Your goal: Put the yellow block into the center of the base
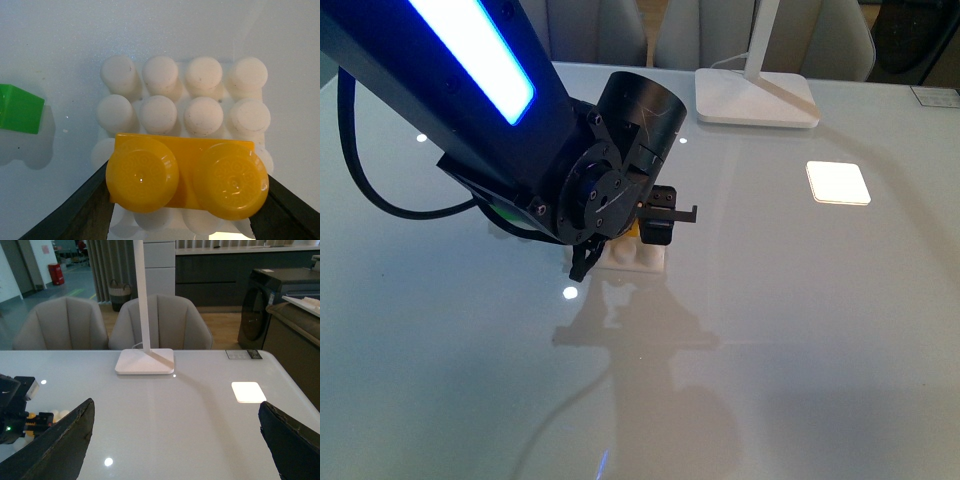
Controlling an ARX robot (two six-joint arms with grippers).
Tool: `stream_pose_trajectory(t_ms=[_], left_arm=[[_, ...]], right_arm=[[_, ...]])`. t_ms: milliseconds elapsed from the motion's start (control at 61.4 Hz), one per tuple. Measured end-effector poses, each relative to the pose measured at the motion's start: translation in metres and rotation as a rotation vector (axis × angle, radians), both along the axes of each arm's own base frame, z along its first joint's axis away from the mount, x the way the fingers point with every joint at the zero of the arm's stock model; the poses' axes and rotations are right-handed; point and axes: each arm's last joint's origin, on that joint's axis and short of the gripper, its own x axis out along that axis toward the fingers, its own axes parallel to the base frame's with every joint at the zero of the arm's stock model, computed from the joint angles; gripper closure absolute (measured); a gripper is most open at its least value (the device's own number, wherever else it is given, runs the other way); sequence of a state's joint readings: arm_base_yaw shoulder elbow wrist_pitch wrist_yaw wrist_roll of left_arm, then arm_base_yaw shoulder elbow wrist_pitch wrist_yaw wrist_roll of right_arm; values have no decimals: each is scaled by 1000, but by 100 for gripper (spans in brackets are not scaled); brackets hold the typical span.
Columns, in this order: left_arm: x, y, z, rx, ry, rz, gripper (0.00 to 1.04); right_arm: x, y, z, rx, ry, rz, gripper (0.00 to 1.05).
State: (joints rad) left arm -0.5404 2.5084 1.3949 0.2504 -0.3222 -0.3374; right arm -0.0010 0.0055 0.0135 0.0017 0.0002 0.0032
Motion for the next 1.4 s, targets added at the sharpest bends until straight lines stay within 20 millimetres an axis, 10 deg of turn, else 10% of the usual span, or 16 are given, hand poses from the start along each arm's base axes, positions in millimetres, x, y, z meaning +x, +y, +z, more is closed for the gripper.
stream_pose_trajectory(t_ms=[1400], left_arm=[[-2,-7,-18,45,21,7,41]], right_arm=[[0,0,0,0,0,0,9]])
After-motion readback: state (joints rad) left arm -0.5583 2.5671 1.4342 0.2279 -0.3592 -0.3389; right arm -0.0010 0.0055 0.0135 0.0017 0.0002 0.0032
